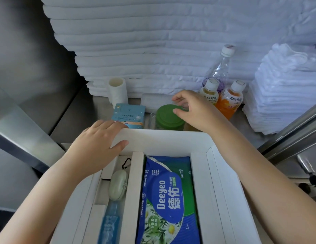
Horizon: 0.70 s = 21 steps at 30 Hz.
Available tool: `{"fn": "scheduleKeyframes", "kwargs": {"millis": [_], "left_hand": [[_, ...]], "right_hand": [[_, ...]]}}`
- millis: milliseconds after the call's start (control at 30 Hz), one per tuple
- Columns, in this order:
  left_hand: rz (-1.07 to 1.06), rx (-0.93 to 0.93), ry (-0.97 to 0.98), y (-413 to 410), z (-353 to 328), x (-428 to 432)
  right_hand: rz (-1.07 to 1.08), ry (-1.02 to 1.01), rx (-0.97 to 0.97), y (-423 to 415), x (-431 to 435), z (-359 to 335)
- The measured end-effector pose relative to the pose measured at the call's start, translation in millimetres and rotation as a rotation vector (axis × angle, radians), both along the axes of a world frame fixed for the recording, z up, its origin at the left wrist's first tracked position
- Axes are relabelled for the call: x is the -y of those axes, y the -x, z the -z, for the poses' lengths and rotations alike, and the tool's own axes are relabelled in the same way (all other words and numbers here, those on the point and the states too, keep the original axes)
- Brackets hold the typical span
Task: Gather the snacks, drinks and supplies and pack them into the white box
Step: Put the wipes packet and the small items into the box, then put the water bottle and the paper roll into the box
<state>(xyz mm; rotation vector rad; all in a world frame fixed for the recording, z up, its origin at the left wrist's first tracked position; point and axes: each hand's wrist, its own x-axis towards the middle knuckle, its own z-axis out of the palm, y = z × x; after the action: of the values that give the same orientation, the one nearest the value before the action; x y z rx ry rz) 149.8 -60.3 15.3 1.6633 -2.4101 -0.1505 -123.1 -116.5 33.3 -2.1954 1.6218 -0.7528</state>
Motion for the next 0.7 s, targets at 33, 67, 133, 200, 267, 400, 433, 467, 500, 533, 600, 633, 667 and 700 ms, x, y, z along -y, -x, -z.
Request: {"fn": "scheduleKeyframes", "kwargs": {"millis": [33, 67, 133, 200, 267, 400, 433, 467, 500, 533, 600, 633, 667, 700], "left_hand": [[0.0, 0.0, -0.003, -0.3, 0.1, -0.1], [0.001, 0.0, -0.007, -0.4, 0.4, -0.5], [0.001, 0.003, -0.009, 0.1, 0.2, -0.9], [-0.003, 0.013, -0.003, 0.6, -0.2, -0.8], [-0.013, 0.03, 0.002, 0.6, -0.4, -0.3], [-0.036, 0.009, 0.005, 1.8, -0.5, 0.3], [-0.038, 0.011, 0.004, 2.6, -0.8, 0.2], [-0.04, 0.015, 0.0, 3.7, -1.4, 0.0], [-0.041, 0.018, -0.005, 4.7, -2.4, -0.3], [-0.042, 0.02, -0.006, 5.4, -3.4, -0.5], [-0.038, 0.022, 0.003, 5.9, -4.5, -0.8], [-0.039, 0.021, 0.007, 5.7, -4.9, -1.1], [-0.041, 0.015, 0.009, 5.4, -5.0, -1.2], [-0.038, 0.008, 0.009, 5.1, -4.8, -1.3]], "right_hand": [[0.007, 0.028, 0.014, 0.4, -0.4, -0.8], [0.018, 0.069, 0.037, 1.0, -1.2, -2.3], [0.054, 0.19, 0.119, 3.0, -3.5, -7.4], [0.1, 0.331, 0.191, 7.3, -6.1, -15.5], [0.154, 0.444, 0.228, 15.8, -6.5, -25.4], [0.327, 0.573, 0.262, 45.0, 3.8, -48.6], [0.373, 0.59, 0.254, 52.7, 8.2, -53.2], [0.42, 0.596, 0.236, 59.7, 13.1, -56.6], [0.463, 0.588, 0.211, 65.6, 18.4, -58.5], [0.5, 0.566, 0.188, 70.3, 23.5, -58.9], [0.54, 0.486, 0.159, 75.5, 33.2, -55.2], [0.548, 0.432, 0.154, 76.4, 37.4, -51.9], [0.549, 0.379, 0.152, 76.6, 41.2, -48.6], [0.546, 0.338, 0.152, 76.4, 44.4, -45.4]]}}
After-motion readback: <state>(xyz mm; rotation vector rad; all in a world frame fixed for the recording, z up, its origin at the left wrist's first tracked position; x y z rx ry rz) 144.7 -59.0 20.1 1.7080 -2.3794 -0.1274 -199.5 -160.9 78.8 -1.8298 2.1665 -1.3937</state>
